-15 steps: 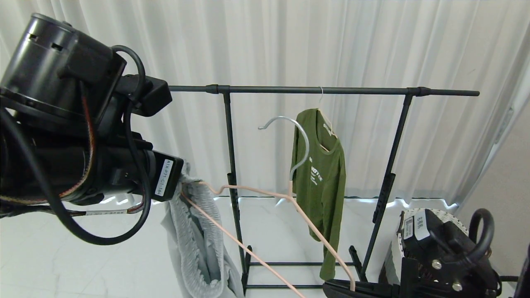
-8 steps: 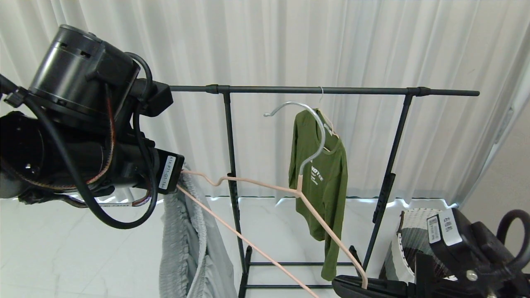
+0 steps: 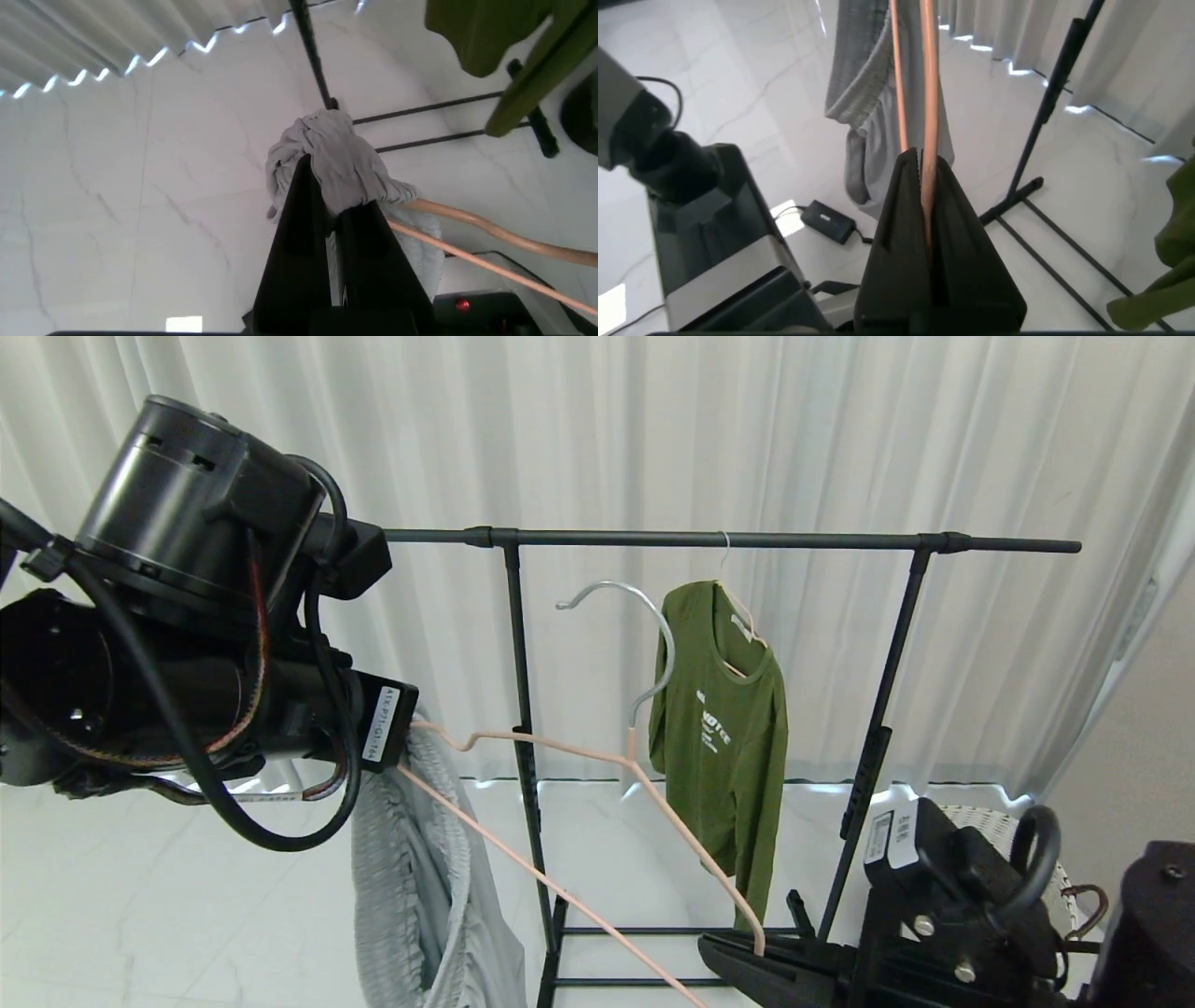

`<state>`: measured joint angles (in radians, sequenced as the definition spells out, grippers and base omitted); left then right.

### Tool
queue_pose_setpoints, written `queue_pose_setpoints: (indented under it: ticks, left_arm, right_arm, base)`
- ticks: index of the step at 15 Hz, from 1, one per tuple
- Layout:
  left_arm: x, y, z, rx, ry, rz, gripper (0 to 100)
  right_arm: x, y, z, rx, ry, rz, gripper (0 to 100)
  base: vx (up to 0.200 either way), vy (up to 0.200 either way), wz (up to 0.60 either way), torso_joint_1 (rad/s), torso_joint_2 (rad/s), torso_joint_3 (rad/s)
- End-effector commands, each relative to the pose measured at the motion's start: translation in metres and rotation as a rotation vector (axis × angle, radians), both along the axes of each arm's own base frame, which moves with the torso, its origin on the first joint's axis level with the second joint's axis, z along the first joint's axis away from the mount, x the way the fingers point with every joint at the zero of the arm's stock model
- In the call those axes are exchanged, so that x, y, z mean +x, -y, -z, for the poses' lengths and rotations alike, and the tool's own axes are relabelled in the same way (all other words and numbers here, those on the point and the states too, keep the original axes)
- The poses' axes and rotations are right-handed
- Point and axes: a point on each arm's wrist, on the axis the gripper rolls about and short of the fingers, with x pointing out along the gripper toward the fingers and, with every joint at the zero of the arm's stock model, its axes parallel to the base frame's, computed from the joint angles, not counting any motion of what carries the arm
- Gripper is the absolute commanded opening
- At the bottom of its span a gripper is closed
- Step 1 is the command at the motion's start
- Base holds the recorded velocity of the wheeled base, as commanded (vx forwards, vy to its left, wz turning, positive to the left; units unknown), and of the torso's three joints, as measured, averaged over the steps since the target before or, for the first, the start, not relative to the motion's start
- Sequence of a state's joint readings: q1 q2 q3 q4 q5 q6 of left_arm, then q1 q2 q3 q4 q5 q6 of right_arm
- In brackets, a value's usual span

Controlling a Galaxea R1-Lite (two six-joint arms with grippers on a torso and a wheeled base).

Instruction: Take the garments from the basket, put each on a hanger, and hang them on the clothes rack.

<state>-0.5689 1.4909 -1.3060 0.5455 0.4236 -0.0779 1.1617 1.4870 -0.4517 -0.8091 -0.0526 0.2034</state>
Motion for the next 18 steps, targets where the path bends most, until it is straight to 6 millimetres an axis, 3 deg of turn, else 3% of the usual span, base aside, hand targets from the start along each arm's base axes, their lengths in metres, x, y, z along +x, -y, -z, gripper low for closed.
queue_pose_setpoints:
  ticks: [1,8,12,18]
  left_arm:
    - [0.006,0.003,0.003,0.012,0.001,-0.04,0]
    - [0.016,0.003,0.004,0.01,0.019,-0.128,0]
    - [0.01,0.012,0.002,-0.001,0.019,-0.077,0]
    - [-0.001,0.02,0.0,0.003,0.009,0.034,0]
  right_arm:
    - [0.005,-0.007,0.012,-0.047,-0.017,0.018,0]
    - [0.02,0.002,0.012,-0.046,-0.015,0.134,0]
    - [0.009,0.0,0.005,-0.01,-0.009,0.057,0]
    - [-0.001,0.017,0.004,0.005,-0.017,-0.003,0]
  base:
    - [0.0,0.0,0.0,0.0,0.0,0.0]
    - [0.0,0.0,0.0,0.0,0.0,0.0]
    - [0.0,0.0,0.0,0.0,0.0,0.0]
    - [0.0,0.0,0.0,0.0,0.0,0.0]
